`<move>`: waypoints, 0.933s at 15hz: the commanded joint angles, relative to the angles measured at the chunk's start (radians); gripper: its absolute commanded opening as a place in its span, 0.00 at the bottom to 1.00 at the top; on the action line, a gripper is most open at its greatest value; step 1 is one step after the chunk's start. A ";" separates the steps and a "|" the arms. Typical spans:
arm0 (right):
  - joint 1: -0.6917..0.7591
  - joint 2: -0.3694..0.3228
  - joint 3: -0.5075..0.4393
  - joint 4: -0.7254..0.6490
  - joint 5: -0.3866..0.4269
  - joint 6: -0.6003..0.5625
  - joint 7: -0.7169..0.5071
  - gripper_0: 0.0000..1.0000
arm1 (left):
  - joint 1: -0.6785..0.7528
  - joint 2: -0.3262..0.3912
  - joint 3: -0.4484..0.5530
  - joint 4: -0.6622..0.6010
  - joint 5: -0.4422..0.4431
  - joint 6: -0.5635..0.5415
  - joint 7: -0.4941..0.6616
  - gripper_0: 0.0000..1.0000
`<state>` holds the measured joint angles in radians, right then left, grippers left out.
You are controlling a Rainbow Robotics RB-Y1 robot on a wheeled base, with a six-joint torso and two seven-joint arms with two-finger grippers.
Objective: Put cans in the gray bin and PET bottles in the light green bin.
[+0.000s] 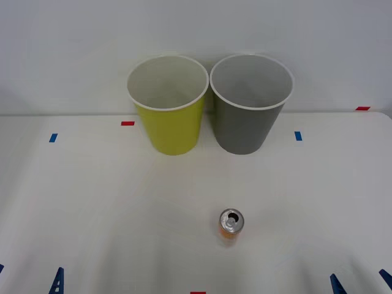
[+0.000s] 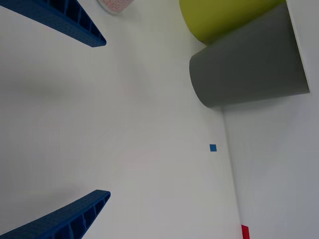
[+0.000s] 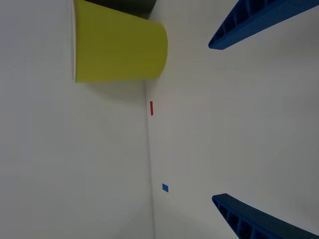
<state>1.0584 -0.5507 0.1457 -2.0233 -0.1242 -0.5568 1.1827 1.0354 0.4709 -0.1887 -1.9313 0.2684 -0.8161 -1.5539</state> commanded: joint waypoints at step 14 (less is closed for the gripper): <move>0.000 0.000 0.000 0.000 0.000 0.000 0.000 1.00 | 0.000 0.000 0.000 0.000 0.000 0.000 0.000 1.00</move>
<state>1.0584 -0.5507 0.1457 -2.0233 -0.1242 -0.5568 1.1827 1.0354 0.4709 -0.1887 -1.9313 0.2684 -0.8161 -1.5539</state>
